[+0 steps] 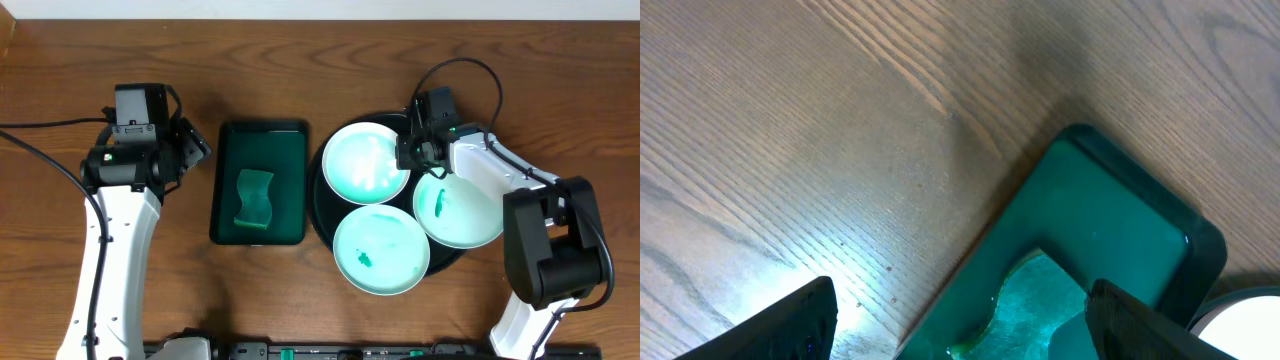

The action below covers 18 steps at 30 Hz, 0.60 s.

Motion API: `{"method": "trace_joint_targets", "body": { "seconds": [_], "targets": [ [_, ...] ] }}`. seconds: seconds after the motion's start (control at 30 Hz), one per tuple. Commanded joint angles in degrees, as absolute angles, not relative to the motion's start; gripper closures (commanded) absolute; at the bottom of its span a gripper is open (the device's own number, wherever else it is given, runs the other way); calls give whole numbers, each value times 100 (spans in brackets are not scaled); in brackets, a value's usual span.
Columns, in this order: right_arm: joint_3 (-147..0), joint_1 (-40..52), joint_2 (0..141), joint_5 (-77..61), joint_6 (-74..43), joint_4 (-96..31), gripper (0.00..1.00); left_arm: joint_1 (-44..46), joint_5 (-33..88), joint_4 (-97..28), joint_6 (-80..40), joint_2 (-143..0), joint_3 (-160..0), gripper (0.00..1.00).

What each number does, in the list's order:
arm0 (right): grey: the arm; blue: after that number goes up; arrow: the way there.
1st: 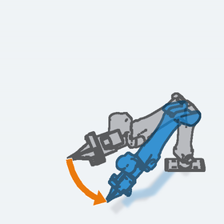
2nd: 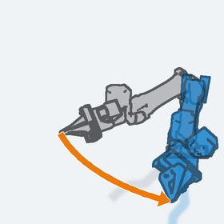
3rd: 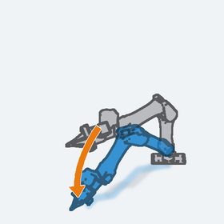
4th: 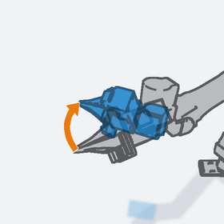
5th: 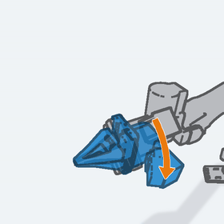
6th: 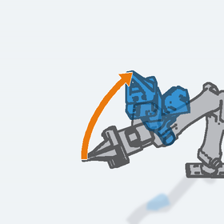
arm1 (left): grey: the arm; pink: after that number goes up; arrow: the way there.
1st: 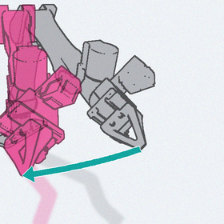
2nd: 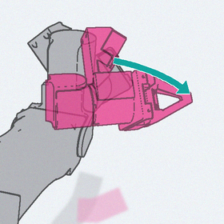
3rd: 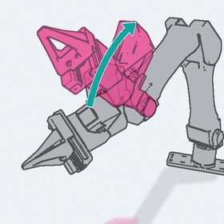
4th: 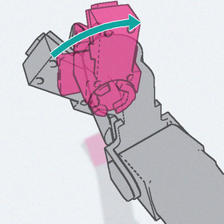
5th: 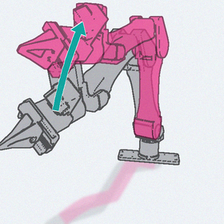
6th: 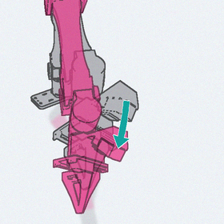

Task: Clean dirty plates on tray and stack at the side

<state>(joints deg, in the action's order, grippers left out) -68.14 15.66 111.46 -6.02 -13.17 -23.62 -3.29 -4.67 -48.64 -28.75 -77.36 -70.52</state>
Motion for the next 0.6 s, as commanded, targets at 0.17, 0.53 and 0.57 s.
{"method": "trace_joint_targets", "body": {
  "seconds": [0.17,0.53,0.57],
  "targets": [
    [-6781,1557,11010,-497,-1321,-2401,99,-353,-499,-4880,-2923,-7747,-7109,20],
    [-7253,1553,11002,-499,-1326,-3118,99,-353,-499,-4880,-2923,-7747,-7109,20],
    [-7349,1551,11002,-499,-1326,-3267,99,-353,-499,-4880,-2923,-7747,-7109,20]
  ]
}}
